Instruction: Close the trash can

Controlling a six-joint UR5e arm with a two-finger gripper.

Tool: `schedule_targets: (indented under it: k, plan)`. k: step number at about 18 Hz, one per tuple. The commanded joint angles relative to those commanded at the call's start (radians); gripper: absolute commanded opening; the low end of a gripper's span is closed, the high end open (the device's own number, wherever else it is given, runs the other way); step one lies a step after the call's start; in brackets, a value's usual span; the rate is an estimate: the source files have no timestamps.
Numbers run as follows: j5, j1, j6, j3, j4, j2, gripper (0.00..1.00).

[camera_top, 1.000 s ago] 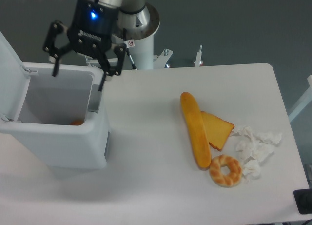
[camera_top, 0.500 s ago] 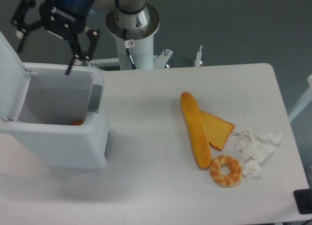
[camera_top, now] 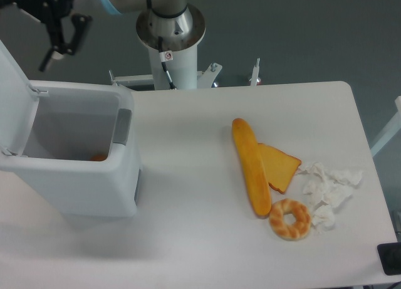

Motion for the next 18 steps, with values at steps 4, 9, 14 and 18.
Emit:
schedule_targets:
  k: [4,9,14,18]
  plan:
    - [-0.098,-0.009,0.002,-0.002,0.005,0.000,1.00]
    - [-0.126,-0.041,0.008,-0.002,0.006,0.000,1.00]
    - [-0.163,-0.064,0.003,-0.008,0.005,-0.002,1.00]
    - [-0.203,-0.074,0.002,-0.018,0.005,-0.002,1.00]
